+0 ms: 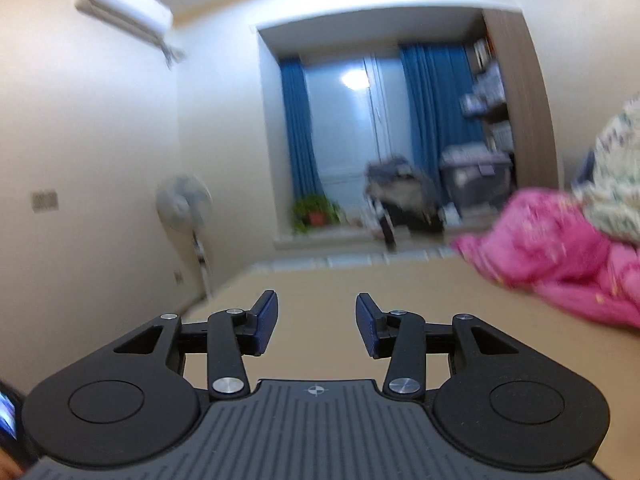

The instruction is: Fold small clothes

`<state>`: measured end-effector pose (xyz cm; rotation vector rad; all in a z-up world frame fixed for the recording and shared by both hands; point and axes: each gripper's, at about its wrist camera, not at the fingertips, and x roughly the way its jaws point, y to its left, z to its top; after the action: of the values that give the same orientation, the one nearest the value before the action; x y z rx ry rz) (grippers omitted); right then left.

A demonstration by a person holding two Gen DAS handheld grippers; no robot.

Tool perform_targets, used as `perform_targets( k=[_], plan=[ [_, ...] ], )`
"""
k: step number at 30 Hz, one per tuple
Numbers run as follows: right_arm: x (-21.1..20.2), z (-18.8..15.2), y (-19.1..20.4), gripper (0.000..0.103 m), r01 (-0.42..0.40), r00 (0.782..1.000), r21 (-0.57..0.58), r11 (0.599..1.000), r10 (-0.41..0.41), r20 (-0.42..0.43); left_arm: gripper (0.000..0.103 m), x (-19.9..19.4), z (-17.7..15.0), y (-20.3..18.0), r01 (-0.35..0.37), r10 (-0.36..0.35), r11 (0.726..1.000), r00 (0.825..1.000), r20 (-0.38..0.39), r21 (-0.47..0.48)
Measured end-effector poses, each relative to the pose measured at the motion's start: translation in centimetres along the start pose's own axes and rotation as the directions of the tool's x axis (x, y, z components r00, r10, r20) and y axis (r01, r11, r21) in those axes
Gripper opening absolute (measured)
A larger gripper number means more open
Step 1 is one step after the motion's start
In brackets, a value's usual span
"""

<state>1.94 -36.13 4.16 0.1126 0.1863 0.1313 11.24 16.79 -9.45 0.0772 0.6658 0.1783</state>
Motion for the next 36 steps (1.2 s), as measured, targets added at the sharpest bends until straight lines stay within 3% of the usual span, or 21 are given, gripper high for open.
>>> perform_targets(
  k=[3, 4, 5, 6, 11, 12, 13, 15, 23, 29, 36],
  plan=[
    [2.6, -4.1, -2.4, 0.045, 0.031, 0.989, -0.033, 0.999, -0.036, -0.145, 0.04, 0.0, 0.1, 2.1, -0.028, 0.028, 0.999, 0.999, -0.02, -0.024],
    [3.4, -5.5, -3.1, 0.045, 0.039, 0.981, -0.043, 0.998, -0.047, -0.189, 0.031, 0.3, 0.1, 2.6, -0.034, 0.033, 0.999, 0.999, -0.028, -0.028],
    [4.3, -6.9, -4.0, 0.045, 0.044, 0.97, -0.055, 0.998, -0.056, -0.236, 0.016, 0.5, 0.1, 3.0, -0.037, 0.036, 0.999, 0.999, -0.034, -0.031],
    [5.2, -8.1, -4.7, 0.045, 0.05, 0.961, -0.067, 0.996, -0.066, -0.27, 0.011, 0.7, 0.1, 3.3, -0.037, 0.036, 0.999, 0.999, -0.038, -0.033],
    [6.7, -13.5, -7.2, 0.045, 0.061, 0.948, -0.04, 0.997, -0.07, -0.309, 0.01, 1.1, 0.1, 4.5, -0.047, 0.044, 0.998, 0.997, -0.062, -0.05],
    [7.6, -14.0, -7.5, 0.045, 0.079, 0.93, -0.038, 0.996, -0.087, -0.358, 0.01, 1.2, 0.1, 4.7, -0.051, 0.047, 0.997, 0.997, -0.068, -0.057],
    [7.9, -14.0, -7.6, 0.044, 0.101, 0.925, -0.027, 0.995, -0.104, -0.366, 0.01, 1.4, 0.1, 5.0, -0.054, 0.049, 0.996, 0.996, -0.074, -0.066],
    [7.8, -13.6, -7.2, 0.044, 0.112, 0.942, 0.006, 0.994, -0.104, -0.318, 0.01, 1.9, 0.3, 5.3, -0.061, 0.053, 0.994, 0.995, -0.087, -0.092],
    [9.8, -14.5, -7.1, 0.044, 0.139, 0.934, -0.022, 0.99, -0.138, -0.33, 0.011, 2.8, 0.8, 7.4, -0.069, 0.038, 0.972, 0.989, -0.143, -0.223],
    [9.9, -14.8, -6.5, 0.044, 0.088, 0.937, -0.069, 0.994, -0.106, -0.333, 0.011, 4.1, 0.7, 10.4, -0.095, 0.026, 0.927, 0.982, -0.19, -0.363],
    [11.0, -15.1, -6.0, 0.044, 0.085, 0.929, -0.074, 0.994, -0.106, -0.354, 0.011, 4.7, 0.2, 12.5, -0.148, 0.056, 0.906, 0.971, -0.234, -0.396]
  ],
)
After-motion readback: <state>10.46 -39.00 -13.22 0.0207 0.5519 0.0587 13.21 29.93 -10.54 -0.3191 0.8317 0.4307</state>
